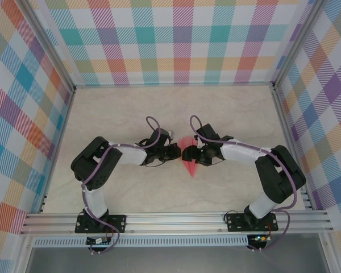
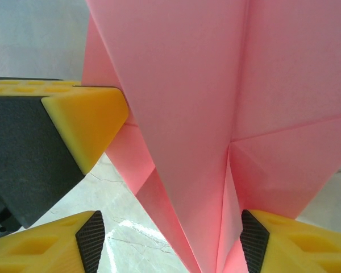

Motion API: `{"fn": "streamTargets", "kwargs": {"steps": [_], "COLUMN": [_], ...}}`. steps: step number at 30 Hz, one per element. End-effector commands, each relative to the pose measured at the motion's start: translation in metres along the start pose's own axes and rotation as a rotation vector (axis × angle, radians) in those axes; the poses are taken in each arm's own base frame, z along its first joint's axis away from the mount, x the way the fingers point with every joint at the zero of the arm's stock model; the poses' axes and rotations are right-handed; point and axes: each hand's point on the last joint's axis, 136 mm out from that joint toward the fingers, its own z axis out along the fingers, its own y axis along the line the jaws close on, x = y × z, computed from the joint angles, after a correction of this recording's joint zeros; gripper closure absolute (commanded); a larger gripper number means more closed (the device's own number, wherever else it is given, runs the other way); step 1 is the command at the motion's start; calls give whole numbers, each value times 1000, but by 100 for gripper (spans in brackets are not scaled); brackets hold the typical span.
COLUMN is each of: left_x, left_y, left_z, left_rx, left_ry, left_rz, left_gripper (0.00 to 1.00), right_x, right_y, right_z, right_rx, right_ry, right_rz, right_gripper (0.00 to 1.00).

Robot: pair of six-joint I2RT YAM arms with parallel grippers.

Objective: Fold a paper plane with a square sheet of paper (pick it up from the middle)
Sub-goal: Move a paper plane to the center of the table.

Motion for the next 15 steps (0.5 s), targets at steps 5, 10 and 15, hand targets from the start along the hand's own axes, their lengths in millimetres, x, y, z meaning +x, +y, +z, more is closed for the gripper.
{"fn": "streamTargets", "kwargs": {"steps": [5, 10, 15], "left_x": [0, 0, -2], "left_y": [11, 10, 8], "left_z": [2, 2, -1], "left_rx": [-24, -24, -27], "left_ry": [4, 5, 1], "left_rz": [-27, -33, -31], "left_gripper": [97, 95, 91], "right_x": [-2, -1, -1], "right_y": [1, -2, -7], "right_z": [5, 9, 10], "right_rx": [39, 70, 114], "right_ry": [6, 14, 5], "right_rz": [-9, -13, -21], "right_gripper": [43, 45, 46]}}
